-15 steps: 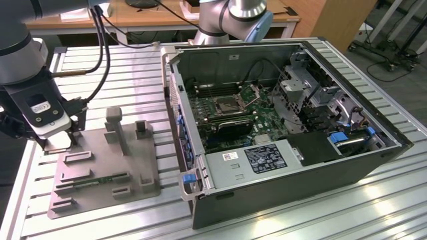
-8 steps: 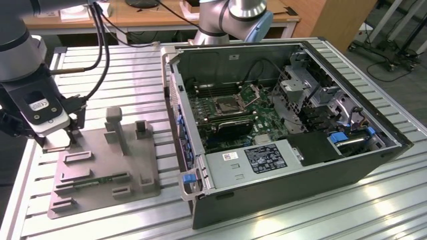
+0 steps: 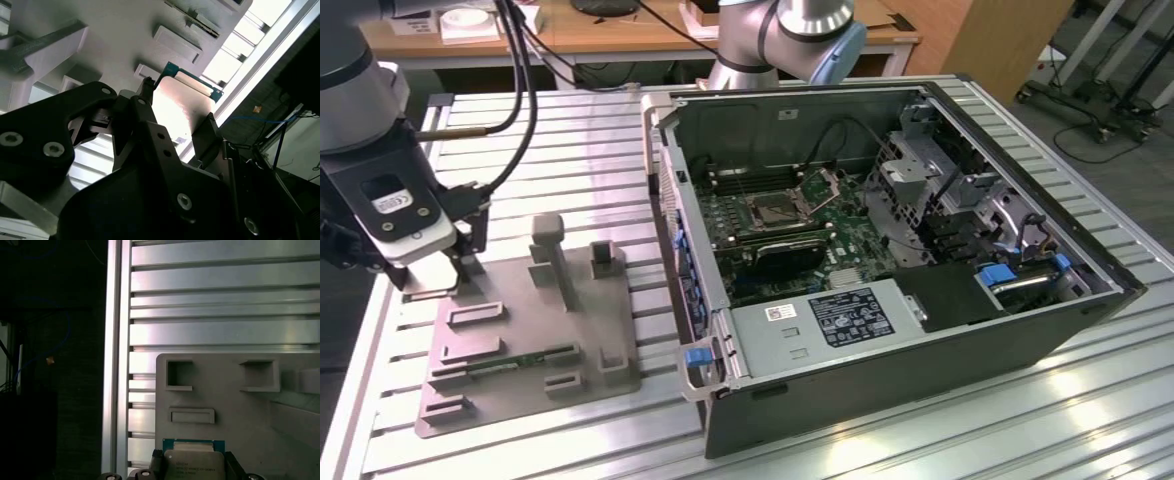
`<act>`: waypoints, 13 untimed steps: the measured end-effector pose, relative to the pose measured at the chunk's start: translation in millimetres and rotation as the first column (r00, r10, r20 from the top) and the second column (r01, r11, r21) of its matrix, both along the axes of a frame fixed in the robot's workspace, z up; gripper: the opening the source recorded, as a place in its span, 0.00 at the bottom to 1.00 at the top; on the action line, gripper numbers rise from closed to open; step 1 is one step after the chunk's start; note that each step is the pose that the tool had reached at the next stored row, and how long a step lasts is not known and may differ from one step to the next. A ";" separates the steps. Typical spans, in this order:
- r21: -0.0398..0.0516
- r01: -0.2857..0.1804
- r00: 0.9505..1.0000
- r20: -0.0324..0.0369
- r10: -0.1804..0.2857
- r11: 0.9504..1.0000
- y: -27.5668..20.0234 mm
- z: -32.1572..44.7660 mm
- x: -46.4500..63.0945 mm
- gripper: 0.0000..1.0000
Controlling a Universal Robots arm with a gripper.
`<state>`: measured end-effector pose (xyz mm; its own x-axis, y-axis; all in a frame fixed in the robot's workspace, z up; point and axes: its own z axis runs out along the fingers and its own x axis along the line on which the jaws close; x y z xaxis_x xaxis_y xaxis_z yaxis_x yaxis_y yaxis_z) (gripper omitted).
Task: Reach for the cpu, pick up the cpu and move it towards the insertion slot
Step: 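Pick up the cpu and move it towards the insertion slot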
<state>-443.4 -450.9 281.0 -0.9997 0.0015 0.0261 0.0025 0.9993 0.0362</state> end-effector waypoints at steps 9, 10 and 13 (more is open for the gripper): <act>0.000 0.000 1.000 0.000 0.000 1.000 0.0 4.1 0.0 0.55; 0.000 0.000 1.000 0.000 0.000 1.000 0.0 4.4 0.0 0.55; 0.000 0.000 1.000 0.000 0.000 1.000 0.0 5.2 0.0 0.55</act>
